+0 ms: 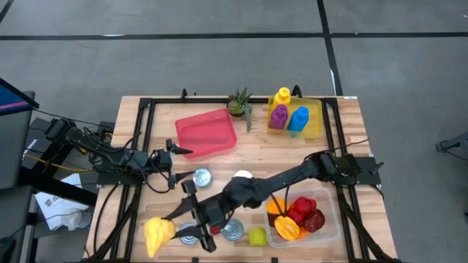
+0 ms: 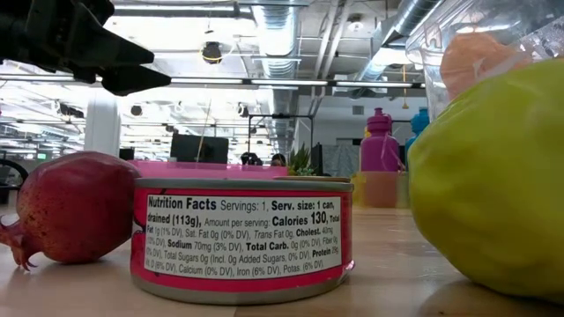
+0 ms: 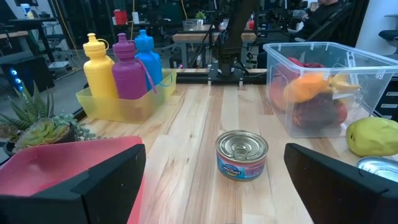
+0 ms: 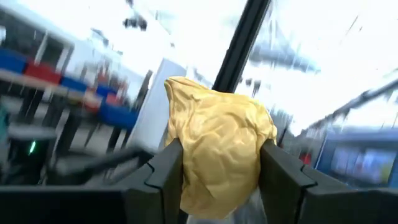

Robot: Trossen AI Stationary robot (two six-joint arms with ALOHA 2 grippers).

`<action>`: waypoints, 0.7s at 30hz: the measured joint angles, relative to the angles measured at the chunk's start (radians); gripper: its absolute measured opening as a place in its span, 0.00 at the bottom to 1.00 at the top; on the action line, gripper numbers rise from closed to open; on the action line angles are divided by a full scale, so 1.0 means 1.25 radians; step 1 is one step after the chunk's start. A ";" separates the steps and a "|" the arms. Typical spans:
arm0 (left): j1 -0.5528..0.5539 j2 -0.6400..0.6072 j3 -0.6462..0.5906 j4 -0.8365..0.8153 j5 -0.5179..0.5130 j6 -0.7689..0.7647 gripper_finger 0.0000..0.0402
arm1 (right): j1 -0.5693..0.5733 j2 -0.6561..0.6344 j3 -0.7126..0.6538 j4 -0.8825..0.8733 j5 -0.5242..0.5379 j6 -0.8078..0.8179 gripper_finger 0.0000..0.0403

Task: Pick & Place Food Item
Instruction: Put the yellow pear into the transparent bin

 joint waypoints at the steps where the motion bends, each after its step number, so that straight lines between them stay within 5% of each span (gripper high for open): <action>1: 0.000 0.000 0.000 0.000 0.000 0.000 0.94 | -0.001 0.000 -0.017 0.055 0.000 0.003 0.38; 8: 0.000 0.000 0.000 -0.005 0.000 -0.002 0.94 | -0.018 0.000 -0.194 0.348 0.000 0.044 0.38; 21: 0.000 0.000 0.000 -0.023 0.000 -0.008 0.94 | -0.056 -0.007 -0.397 0.378 0.078 0.123 0.38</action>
